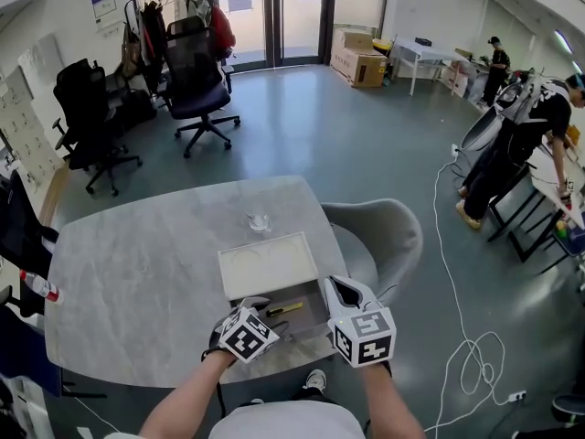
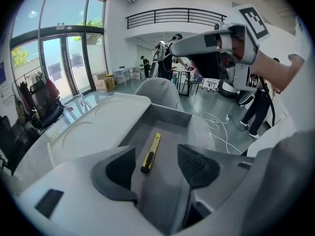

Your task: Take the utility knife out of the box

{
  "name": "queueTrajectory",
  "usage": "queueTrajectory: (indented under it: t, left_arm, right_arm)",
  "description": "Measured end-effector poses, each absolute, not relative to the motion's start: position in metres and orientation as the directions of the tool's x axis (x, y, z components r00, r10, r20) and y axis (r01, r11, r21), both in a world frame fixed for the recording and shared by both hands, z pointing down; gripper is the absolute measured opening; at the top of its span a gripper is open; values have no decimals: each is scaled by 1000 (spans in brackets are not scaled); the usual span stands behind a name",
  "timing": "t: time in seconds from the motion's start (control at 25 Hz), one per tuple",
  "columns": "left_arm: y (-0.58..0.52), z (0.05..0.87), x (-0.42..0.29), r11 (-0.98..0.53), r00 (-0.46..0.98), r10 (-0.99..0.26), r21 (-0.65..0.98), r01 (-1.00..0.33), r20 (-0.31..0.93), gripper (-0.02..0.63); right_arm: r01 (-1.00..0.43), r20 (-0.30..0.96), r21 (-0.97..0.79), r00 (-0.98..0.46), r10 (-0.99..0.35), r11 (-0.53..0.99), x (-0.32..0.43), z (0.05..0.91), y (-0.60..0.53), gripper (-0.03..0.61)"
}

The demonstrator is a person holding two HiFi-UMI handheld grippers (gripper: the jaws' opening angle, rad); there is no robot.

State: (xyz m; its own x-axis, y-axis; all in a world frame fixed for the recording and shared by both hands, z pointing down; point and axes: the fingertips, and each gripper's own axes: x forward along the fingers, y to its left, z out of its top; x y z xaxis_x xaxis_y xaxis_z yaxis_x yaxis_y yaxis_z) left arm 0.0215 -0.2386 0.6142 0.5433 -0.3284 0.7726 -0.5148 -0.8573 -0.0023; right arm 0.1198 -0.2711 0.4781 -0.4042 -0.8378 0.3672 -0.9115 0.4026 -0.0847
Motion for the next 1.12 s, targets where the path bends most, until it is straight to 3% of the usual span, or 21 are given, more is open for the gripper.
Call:
queueTrajectory:
  t: [1.12]
  left_arm:
    - [-254,670,30,-907,357,-211,-45,-419,910,241]
  right_arm:
    - [-839,395,-119,-531,-750,532,139,503,-314,5]
